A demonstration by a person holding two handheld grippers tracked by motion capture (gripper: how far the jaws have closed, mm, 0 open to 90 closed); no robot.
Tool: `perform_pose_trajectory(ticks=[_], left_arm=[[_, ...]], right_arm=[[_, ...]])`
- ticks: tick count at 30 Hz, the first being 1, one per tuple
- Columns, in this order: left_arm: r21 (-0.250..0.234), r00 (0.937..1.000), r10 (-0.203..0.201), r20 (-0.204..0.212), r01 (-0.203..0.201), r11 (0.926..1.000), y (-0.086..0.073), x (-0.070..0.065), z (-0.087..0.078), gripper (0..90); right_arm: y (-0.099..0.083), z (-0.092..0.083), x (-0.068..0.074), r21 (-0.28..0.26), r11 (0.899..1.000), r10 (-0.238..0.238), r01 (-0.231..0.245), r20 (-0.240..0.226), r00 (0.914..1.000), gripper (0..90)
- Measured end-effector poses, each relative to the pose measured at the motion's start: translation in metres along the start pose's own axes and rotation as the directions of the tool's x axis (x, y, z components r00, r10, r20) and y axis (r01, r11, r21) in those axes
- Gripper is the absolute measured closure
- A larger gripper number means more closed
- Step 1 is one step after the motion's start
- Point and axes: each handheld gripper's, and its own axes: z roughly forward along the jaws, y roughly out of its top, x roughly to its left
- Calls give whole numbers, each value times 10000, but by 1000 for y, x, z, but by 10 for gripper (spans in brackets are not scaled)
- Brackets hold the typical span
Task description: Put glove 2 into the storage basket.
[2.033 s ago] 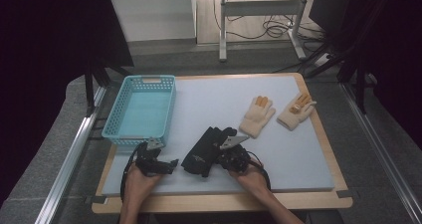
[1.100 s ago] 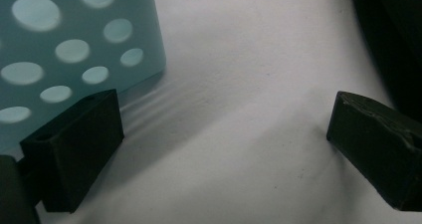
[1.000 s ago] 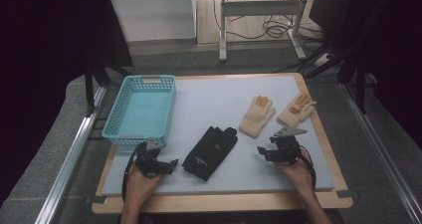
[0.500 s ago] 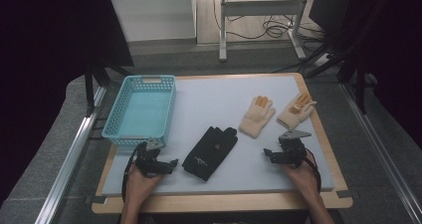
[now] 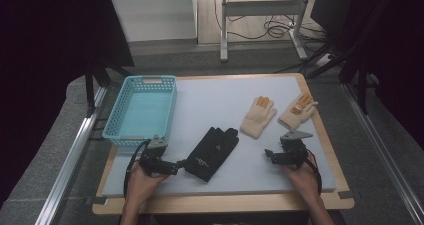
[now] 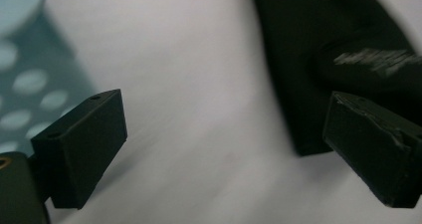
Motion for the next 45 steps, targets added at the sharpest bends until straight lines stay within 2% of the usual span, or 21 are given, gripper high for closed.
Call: perform_pose_trajectory(ticks=[2, 5, 10, 17, 21, 25, 30, 33, 35, 38, 41, 44, 45], left_arm=[[-108, 9995, -12, 308, 15, 9999, 9, -7, 1, 36], [-25, 9982, 178, 569, -177, 9998, 25, -18, 7, 26], [468, 9949, 484, 884, -527, 9975, 46, -36, 34, 5], [1145, 9947, 210, 1003, -325, 9929, 57, -45, 69, 0], [1546, 9964, 336, 784, -455, 9869, 56, -53, 80, 0], [1966, 9963, 774, 377, -833, 9769, 54, -62, 88, 0], [2178, 9907, 1362, 30, -1336, 9668, 49, -71, 93, 0], [2226, 9891, 1469, -97, -1411, 9646, 49, -72, 94, 0], [2391, 9874, 1560, -277, -1450, 9601, 48, -71, 96, 0], [2217, 9926, 1194, -219, -1116, 9687, 48, -64, 97, 0], [2238, 9918, 1240, -304, -1142, 9679, 48, -67, 96, 11], [2261, 9907, 1334, -256, -1242, 9661, 49, -69, 92, 93], [2281, 9907, 1325, -309, -1221, 9660, 49, -69, 90, 163]], right_arm=[[0, 0, 0, -2, 10000, 7, -7, 6, 10000, 210], [0, 0, 0, 2, 10000, 2, -2, 12, 10000, 209], [0, 0, 0, -3, 10000, 11, -11, 8, 10000, 209], [0, 0, 0, -5, 10000, 10, -10, 12, 10000, 208], [0, 0, 0, -6, 10000, 8, -8, 11, 10000, 209], [0, 0, 0, 1, 10000, -15, 15, 9, 10000, 208], [0, 0, 0, 3, 10000, -12, 12, 12, 10000, 208], [0, 0, 0, 2, 10000, -15, 15, 10, 10000, 208], [0, 0, 0, 2, 10000, -13, 13, 10, 10000, 208], [0, 0, 0, -6, 10000, 7, -7, 13, 10000, 208], [0, 0, 0, -7, 10000, 6, -6, 14, 10000, 208], [0, 0, 0, -5, 10000, 5, -5, 18, 10000, 208], [0, 0, 0, 5, 10000, -16, 16, 17, 10000, 207]])
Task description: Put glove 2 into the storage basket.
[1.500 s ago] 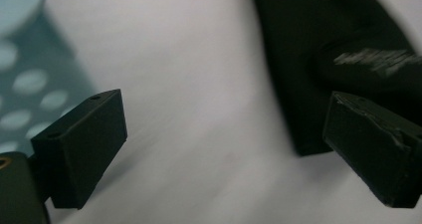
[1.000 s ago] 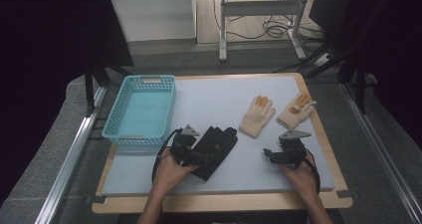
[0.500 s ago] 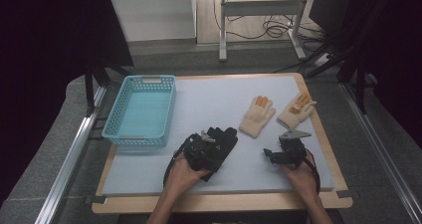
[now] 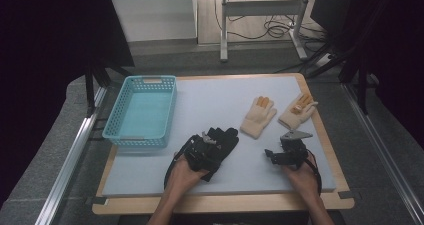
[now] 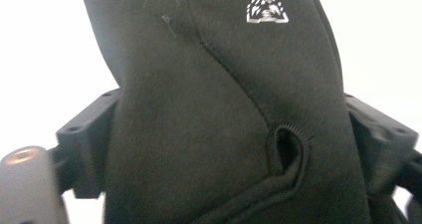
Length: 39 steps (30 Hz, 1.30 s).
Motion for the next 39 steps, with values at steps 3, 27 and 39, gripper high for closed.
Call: perform_pose_trajectory(ticks=[3, 27, 39], left_arm=[[-87, 10000, -39, 15, 39, 10000, -1, 1, -2, 239], [-580, 9993, -197, 324, 215, 9981, -2, 17, -15, 595], [-818, 9991, -405, 131, 414, 9958, 13, 28, -35, 587]], right_arm=[[0, 0, 0, 0, 10000, -10, 10, 2, 10000, 207], [0, 0, 0, -6, 10000, 16, -16, 11, 10000, 202], [0, 0, 0, -7, 10000, 22, -22, 15, 10000, 201]])
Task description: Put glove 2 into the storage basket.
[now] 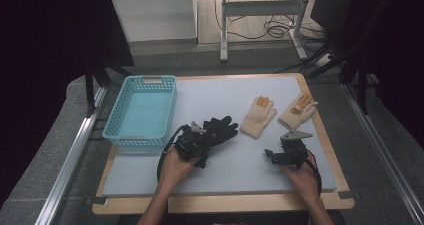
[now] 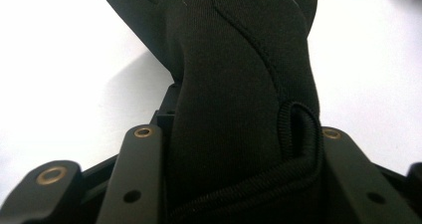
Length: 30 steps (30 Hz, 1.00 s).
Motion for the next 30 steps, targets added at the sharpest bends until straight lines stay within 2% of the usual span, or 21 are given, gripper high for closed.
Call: perform_pose_trajectory(ticks=[11, 20, 22, 23, 25, 30], left_arm=[[-310, 9986, -294, -448, 280, 9991, 24, 22, -26, 579], [-530, 9925, -656, -1034, 603, 9968, 38, 48, -51, 571], [-558, 9883, -901, -1228, 838, 9949, 40, 60, -58, 570], [-558, 9883, -901, -1228, 838, 9949, 40, 60, -58, 570], [-595, 9847, -1080, -1370, 1006, 9931, 40, 69, -63, 570], [-634, 9710, -1528, -1839, 1434, 9876, 39, 92, -75, 569]], right_arm=[[0, 0, 0, 5, 10000, -4, 4, 0, 10000, 201], [0, 0, 0, 4, 10000, 5, -5, 0, 10000, 201], [0, 0, 0, 2, 10000, 4, -4, 0, 10000, 200], [0, 0, 0, 2, 10000, 4, -4, 0, 10000, 200], [0, 0, 0, 4, 10000, 5, -5, 0, 10000, 200], [0, 0, 0, 0, 10000, 1, -1, -4, 10000, 200]])
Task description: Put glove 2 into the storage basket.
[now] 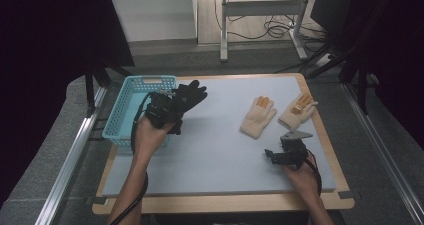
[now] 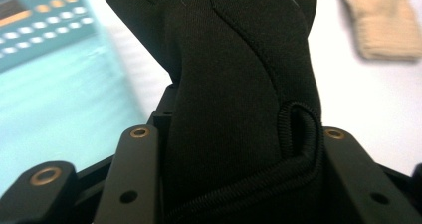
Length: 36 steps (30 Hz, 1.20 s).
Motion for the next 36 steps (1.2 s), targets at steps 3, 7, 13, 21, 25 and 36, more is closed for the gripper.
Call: perform_pose_trajectory(ticks=[3, 7, 13, 21, 25, 36], left_arm=[[38, 9994, -213, -282, 214, 9998, 1, 16, -4, 568], [35, 9960, -610, -653, 613, 9981, -1, 40, -9, 564], [280, 9840, -1220, -1300, 1267, 9915, -8, 76, -7, 560], [963, 9649, -1743, -1964, 1959, 9759, -18, 114, 11, 551], [1316, 9573, -1940, -2144, 2251, 9654, -23, 128, 25, 547], [2547, 9345, -2020, -2930, 2799, 9256, -34, 152, 61, 531]], right_arm=[[0, 0, 0, 0, 10000, -4, 4, 0, 10000, 200], [0, 0, 0, 1, 10000, -4, 4, -1, 10000, 200], [0, 0, 0, -1, 10000, 0, 0, -4, 10000, 200], [0, 0, 0, 2, 10000, -1, 1, -6, 10000, 200], [0, 0, 0, 1, 10000, 2, -2, 0, 10000, 200], [0, 0, 0, 0, 10000, 8, -8, -9, 10000, 200]])
